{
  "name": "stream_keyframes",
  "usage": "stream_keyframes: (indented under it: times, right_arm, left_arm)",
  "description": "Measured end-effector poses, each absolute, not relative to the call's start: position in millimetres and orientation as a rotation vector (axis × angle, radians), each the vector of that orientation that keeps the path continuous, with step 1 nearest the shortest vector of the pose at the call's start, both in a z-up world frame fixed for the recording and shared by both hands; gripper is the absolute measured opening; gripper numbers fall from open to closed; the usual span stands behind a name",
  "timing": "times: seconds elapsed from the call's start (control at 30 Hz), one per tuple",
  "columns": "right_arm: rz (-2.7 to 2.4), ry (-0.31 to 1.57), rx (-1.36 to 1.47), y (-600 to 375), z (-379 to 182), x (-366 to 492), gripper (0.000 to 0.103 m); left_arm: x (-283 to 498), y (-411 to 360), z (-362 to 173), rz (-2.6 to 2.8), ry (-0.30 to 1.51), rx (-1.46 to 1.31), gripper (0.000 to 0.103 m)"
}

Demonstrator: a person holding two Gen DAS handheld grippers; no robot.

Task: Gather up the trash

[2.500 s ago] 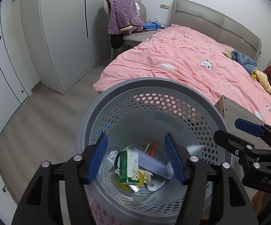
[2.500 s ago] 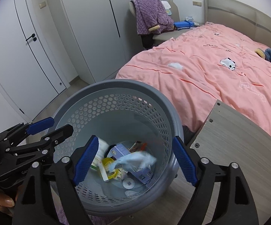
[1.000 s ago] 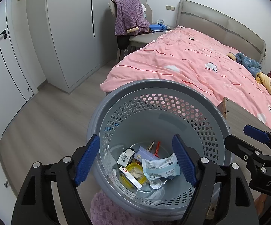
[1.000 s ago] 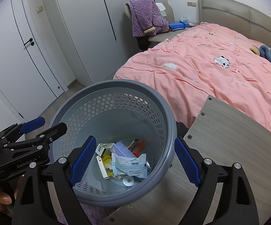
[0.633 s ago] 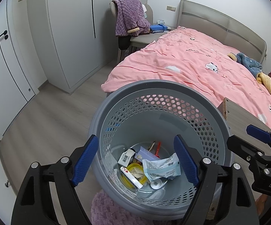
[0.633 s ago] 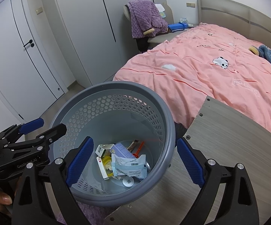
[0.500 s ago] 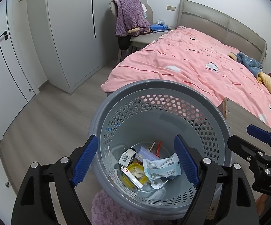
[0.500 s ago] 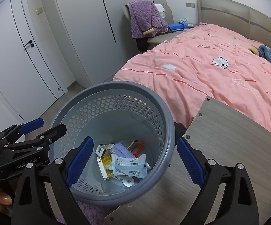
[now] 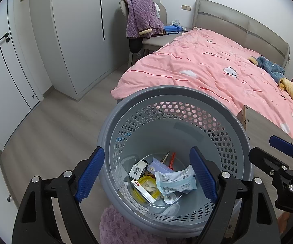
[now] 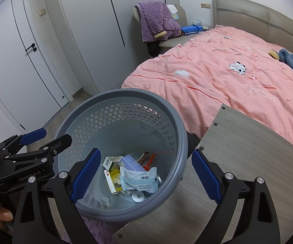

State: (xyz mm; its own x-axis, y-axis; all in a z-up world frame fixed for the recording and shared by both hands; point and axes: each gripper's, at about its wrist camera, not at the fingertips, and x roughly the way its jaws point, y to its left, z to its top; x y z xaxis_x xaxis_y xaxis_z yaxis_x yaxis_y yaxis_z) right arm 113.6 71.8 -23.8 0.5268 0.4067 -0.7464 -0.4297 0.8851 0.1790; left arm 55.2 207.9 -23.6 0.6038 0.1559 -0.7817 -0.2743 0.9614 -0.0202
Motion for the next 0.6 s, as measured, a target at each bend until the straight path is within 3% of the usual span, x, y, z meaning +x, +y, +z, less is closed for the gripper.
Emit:
stream_keyframes:
  times: [0.6]
  right_arm:
    - [0.500,0.883,-0.028,70.9,-23.8,113.6,0.089]
  left_arm:
    - [55.6,206.5,-22.3,0.265,0.894,-0.143,0.082]
